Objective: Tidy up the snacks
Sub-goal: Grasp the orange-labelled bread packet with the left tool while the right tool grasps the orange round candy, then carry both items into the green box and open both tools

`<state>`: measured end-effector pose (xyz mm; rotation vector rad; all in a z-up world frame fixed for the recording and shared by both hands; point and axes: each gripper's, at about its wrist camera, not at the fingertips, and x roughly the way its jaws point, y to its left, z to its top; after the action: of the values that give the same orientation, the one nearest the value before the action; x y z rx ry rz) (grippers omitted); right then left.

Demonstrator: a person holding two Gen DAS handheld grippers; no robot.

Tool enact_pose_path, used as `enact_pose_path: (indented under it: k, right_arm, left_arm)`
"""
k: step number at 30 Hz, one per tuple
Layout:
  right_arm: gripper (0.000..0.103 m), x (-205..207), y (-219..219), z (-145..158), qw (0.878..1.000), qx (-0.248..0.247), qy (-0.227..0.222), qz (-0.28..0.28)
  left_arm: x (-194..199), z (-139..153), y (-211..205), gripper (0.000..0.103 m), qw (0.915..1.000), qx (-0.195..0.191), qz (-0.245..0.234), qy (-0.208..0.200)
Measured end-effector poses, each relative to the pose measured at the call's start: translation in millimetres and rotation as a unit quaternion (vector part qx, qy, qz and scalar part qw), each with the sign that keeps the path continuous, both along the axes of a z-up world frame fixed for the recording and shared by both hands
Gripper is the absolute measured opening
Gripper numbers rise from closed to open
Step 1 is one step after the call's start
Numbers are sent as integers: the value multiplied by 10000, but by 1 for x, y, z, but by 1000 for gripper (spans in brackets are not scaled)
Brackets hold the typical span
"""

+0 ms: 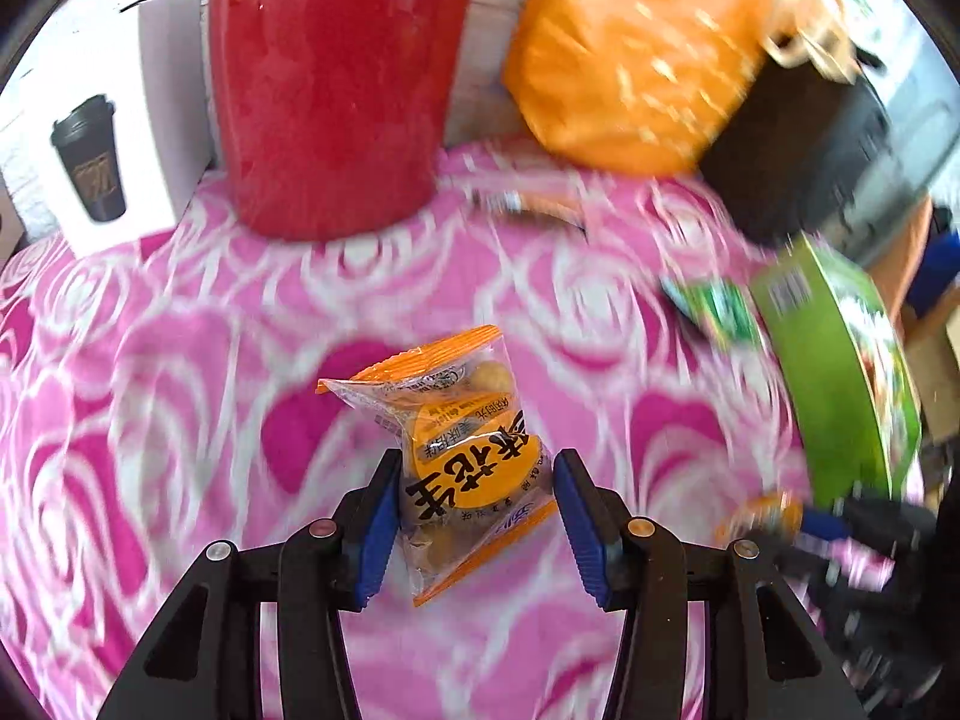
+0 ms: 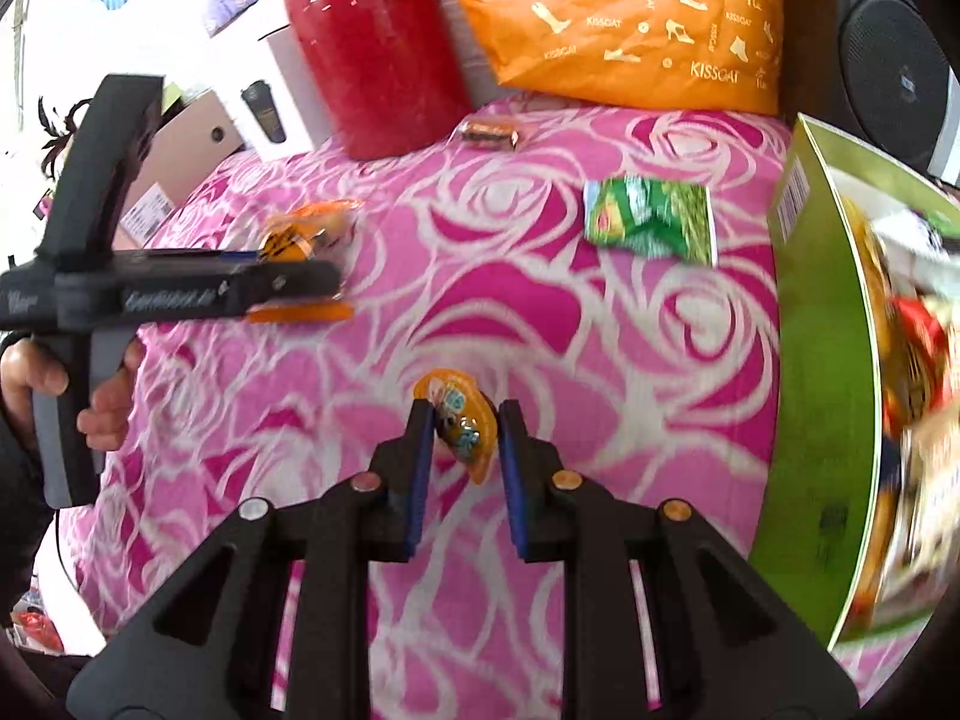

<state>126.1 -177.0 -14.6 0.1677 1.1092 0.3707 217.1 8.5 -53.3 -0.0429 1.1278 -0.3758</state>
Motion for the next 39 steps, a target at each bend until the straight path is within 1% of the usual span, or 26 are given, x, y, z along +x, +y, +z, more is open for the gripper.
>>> enact_pose_path:
  k: [1,3,4,5,6,7,9,10,13,16,19,22,24,25,31,32,33,34,35,37,39]
  right_arm:
    - [24,-7,0,0,10000,17,18,21]
    - [24,-17,1,-2,9999,48,85,83]
    - [24,-17,2,-4,9998,24,121,127]
    - [24,-20,3,-5,9998,-11,138,152]
    - [26,-24,4,-5,9998,-35,143,167]
    - [27,-24,5,-5,9997,-19,151,182]
    - [39,-25,8,-5,9997,-1,144,220]
    - [41,-26,9,-4,9996,-18,128,240]
    - [41,-28,13,-2,9996,-20,72,263]
    - [41,-29,14,-2,9997,-32,71,247]
    - [41,-29,12,-3,9997,-15,88,215]
    - [41,-27,11,-6,9997,-52,127,198]
    - [41,-26,11,-9,9997,-49,158,175]
    - [41,-25,10,-11,9997,-52,168,153]
    - [40,-20,10,-17,9997,-40,215,75]
    - [31,-20,10,-18,9998,-41,198,66]
    - [25,-20,10,-18,9997,-63,213,70]
    - [25,-21,10,-18,9997,-62,217,67]
    - [25,-23,11,-18,9998,-60,206,59]
    - [25,-27,11,-14,9999,-32,157,61]
    - [25,-32,9,-8,9999,25,89,47]
  left_arm:
    - [-12,1,3,52,10000,82,-30,-7]
    - [-27,4,12,61,9998,167,8,-52]
    - [-33,5,16,69,9996,243,66,-88]
    - [-38,6,19,74,9991,365,163,-144]
    - [-43,7,21,75,9985,441,252,-211]
    - [-47,9,24,76,9983,444,303,-242]
    - [-54,12,33,76,9984,331,392,-236]
    - [-55,13,36,76,9984,290,431,-228]
    - [-55,17,41,76,9977,199,600,-229]
    - [-45,20,40,76,9967,-24,768,-251]
    - [-32,19,34,76,9950,38,952,-290]
    - [-25,15,28,76,9955,33,914,-256]
    - [-23,12,23,76,9958,195,847,-300]
    - [-24,9,22,76,9960,215,814,-297]
    - [-19,3,25,75,9964,-9,823,-197]
    - [-19,2,25,69,9966,-46,806,-178]
    - [-19,1,25,53,9969,-120,759,-156]
    - [-19,1,24,45,9973,-241,679,-116]
    - [-20,3,21,45,9975,-252,651,-118]
    - [-24,7,15,43,9981,-105,580,-188]
    - [-30,12,10,42,9985,-63,501,-217]
